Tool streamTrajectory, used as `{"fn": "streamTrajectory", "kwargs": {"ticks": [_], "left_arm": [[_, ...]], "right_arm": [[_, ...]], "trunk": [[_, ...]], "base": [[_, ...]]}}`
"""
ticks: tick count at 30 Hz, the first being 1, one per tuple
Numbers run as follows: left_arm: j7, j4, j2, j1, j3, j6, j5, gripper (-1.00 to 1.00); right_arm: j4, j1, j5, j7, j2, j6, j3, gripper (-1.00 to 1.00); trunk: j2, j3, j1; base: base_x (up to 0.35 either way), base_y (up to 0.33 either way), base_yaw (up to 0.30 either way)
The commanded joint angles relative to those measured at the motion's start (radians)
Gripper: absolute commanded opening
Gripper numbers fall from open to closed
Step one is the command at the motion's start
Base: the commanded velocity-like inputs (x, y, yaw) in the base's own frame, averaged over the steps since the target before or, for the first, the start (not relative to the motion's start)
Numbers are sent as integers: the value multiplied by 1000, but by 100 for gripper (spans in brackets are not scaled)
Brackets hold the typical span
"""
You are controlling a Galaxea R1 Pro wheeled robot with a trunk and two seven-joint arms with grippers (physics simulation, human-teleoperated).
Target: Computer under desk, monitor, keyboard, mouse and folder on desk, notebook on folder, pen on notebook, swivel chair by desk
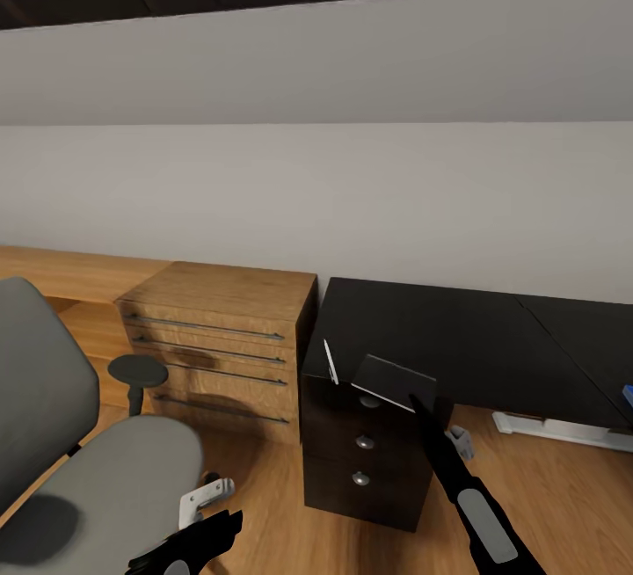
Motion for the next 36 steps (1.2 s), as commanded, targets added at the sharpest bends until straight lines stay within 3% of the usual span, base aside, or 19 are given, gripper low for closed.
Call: {"fn": "streamTrajectory", "kwargs": {"ticks": [1,21,22,36], "left_arm": [[9,-1,0,0,-1,1,11,100],[10,-1,0,0,-1,2,10,100],[10,-1,0,0,-1,2,10,100],[10,0,0,0,-1,2,11,100]], "right_arm": [[0,0,-11,4,0,3,0,100],[0,0,-12,4,0,3,0,100],[0,0,-12,4,0,3,0,-100],[0,0,-9,4,0,3,0,-100]], "trunk": [[0,-1,0],[0,-1,0],[0,-1,0],[0,-1,0]], "base": [[4,1,0],[16,11,0],[0,0,0],[0,0,0]]}}
